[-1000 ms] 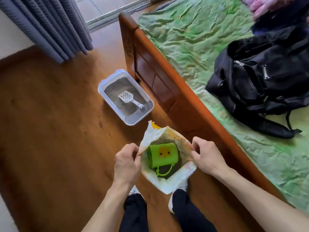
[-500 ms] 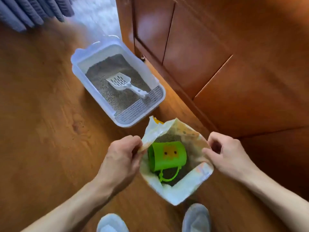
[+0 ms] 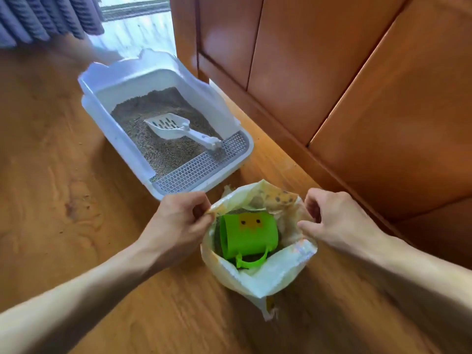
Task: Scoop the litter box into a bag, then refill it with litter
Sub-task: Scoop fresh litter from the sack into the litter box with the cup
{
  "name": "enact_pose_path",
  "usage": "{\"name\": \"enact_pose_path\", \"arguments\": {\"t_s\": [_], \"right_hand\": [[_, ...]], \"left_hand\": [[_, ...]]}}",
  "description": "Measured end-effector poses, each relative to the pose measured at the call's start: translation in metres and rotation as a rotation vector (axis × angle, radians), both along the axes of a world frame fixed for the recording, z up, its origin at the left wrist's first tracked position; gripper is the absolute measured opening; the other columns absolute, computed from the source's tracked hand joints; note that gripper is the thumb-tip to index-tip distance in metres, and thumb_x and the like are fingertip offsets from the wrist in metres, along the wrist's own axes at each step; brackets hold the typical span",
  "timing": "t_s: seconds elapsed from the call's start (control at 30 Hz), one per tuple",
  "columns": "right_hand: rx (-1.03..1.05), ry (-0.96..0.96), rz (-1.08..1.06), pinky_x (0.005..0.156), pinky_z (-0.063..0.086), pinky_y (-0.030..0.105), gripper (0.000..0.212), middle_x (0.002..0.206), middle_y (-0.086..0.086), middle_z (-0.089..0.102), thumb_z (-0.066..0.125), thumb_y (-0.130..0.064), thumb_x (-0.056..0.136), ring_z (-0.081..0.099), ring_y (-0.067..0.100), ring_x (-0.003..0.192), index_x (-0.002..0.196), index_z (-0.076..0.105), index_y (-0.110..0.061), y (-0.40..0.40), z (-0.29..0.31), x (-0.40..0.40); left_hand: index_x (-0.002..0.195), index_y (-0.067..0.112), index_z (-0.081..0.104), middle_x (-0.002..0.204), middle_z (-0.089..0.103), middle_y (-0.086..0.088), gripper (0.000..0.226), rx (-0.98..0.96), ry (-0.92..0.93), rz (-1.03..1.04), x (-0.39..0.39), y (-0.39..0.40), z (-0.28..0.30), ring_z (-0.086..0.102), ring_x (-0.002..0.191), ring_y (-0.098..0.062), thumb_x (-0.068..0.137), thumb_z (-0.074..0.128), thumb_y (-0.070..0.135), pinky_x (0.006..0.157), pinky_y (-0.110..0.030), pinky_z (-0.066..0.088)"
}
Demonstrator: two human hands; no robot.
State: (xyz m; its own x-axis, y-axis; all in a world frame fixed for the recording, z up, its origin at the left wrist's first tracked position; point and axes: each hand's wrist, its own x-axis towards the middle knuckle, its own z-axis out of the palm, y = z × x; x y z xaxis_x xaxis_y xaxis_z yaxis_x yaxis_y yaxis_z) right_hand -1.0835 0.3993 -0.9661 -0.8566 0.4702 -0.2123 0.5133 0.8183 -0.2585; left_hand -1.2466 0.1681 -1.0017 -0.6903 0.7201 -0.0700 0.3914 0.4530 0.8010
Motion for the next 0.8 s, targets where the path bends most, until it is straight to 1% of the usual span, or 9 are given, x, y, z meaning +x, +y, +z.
{"name": "enact_pose_path", "arguments": {"t_s": [0.07, 0.13, 0.2, 0.3, 0.37, 0.53, 0.63, 0.7, 0.8], "right_hand": [[0.133, -0.038, 0.118, 0.063, 0.051, 0.036, 0.035, 0.084, -0.008, 0.054, 0.076, -0.038, 0.071, 0.057, 0.017, 0.076, 0.089, 0.048, -0.027, -0.007, 0.019, -0.005], [0.149, -0.034, 0.371, 0.071, 0.050, 0.035, 0.037, 0.098, -0.006, 0.051, 0.072, -0.034, 0.076, 0.053, 0.018, 0.089, 0.104, 0.050, -0.026, -0.019, 0.033, -0.013], [0.087, -0.075, 0.586, 0.074, 0.049, 0.035, 0.029, 0.102, -0.005, 0.053, 0.066, -0.029, 0.081, 0.052, 0.019, 0.094, 0.107, 0.054, -0.024, -0.033, 0.033, -0.023], [0.041, -0.291, 0.731, 0.078, 0.049, 0.038, 0.025, 0.105, -0.002, 0.055, 0.059, -0.027, 0.086, 0.053, 0.021, 0.098, 0.110, 0.056, -0.021, -0.051, 0.019, -0.043], [0.038, -0.326, 0.754, 0.075, 0.050, 0.040, 0.021, 0.099, 0.001, 0.057, 0.059, -0.029, 0.085, 0.055, 0.023, 0.093, 0.103, 0.057, -0.018, -0.066, 0.009, -0.052], [0.073, -0.280, 0.695, 0.070, 0.052, 0.040, 0.015, 0.088, 0.005, 0.058, 0.062, -0.030, 0.082, 0.056, 0.029, 0.083, 0.089, 0.057, -0.018, -0.089, -0.001, -0.058], [0.095, -0.283, 0.669, 0.065, 0.045, 0.036, 0.017, 0.086, 0.006, 0.057, 0.060, -0.028, 0.086, 0.056, 0.030, 0.080, 0.100, 0.056, -0.019, -0.090, -0.010, -0.051], [0.074, -0.276, 0.641, 0.060, 0.039, 0.036, 0.025, 0.073, 0.000, 0.045, 0.057, -0.027, 0.088, 0.051, 0.030, 0.073, 0.108, 0.046, -0.019, -0.088, -0.019, -0.044], [-0.003, -0.256, 0.648, 0.060, 0.045, 0.041, 0.025, 0.067, -0.002, 0.039, 0.053, -0.026, 0.089, 0.052, 0.032, 0.071, 0.106, 0.036, -0.020, -0.081, -0.025, -0.037]], "left_hand": [[0.066, 0.020, 0.062, 0.058, 0.059, 0.004, 0.024, 0.008, -0.041, 0.068, 0.006, 0.000, 0.007, 0.048, 0.053, -0.005, 0.087, 0.070, 0.011, 0.051, -0.019, 0.041], [0.067, 0.021, 0.064, 0.059, 0.061, 0.006, 0.022, 0.025, -0.057, 0.111, 0.007, -0.001, 0.008, 0.051, 0.053, -0.005, 0.086, 0.071, 0.012, 0.051, -0.018, 0.041], [0.068, 0.022, 0.065, 0.058, 0.061, 0.008, 0.021, 0.058, -0.048, 0.127, 0.009, -0.002, 0.009, 0.052, 0.052, -0.004, 0.086, 0.071, 0.013, 0.051, -0.016, 0.041], [0.068, 0.023, 0.066, 0.058, 0.060, 0.010, 0.021, 0.078, -0.031, 0.123, 0.009, -0.005, 0.003, 0.052, 0.052, -0.004, 0.087, 0.071, 0.014, 0.051, -0.016, 0.041], [0.069, 0.025, 0.067, 0.061, 0.063, 0.009, 0.022, 0.074, -0.028, 0.116, 0.007, -0.011, 0.002, 0.055, 0.055, -0.005, 0.088, 0.072, 0.015, 0.051, -0.018, 0.044], [0.073, 0.026, 0.068, 0.064, 0.065, 0.011, 0.020, 0.040, -0.024, 0.163, 0.006, -0.019, 0.004, 0.060, 0.060, -0.006, 0.089, 0.071, 0.016, 0.053, -0.019, 0.047], [0.075, 0.026, 0.069, 0.067, 0.066, 0.008, 0.018, 0.045, -0.016, 0.159, 0.014, -0.023, 0.002, 0.061, 0.062, -0.008, 0.089, 0.070, 0.016, 0.053, -0.019, 0.048], [0.076, 0.026, 0.069, 0.068, 0.066, 0.009, 0.017, 0.047, -0.013, 0.155, 0.017, -0.025, 0.001, 0.061, 0.062, -0.007, 0.089, 0.070, 0.015, 0.052, -0.017, 0.046], [0.075, 0.026, 0.069, 0.070, 0.066, 0.013, 0.018, 0.037, -0.026, 0.149, 0.016, -0.026, 0.001, 0.061, 0.062, -0.005, 0.089, 0.070, 0.015, 0.052, -0.014, 0.044]]}}
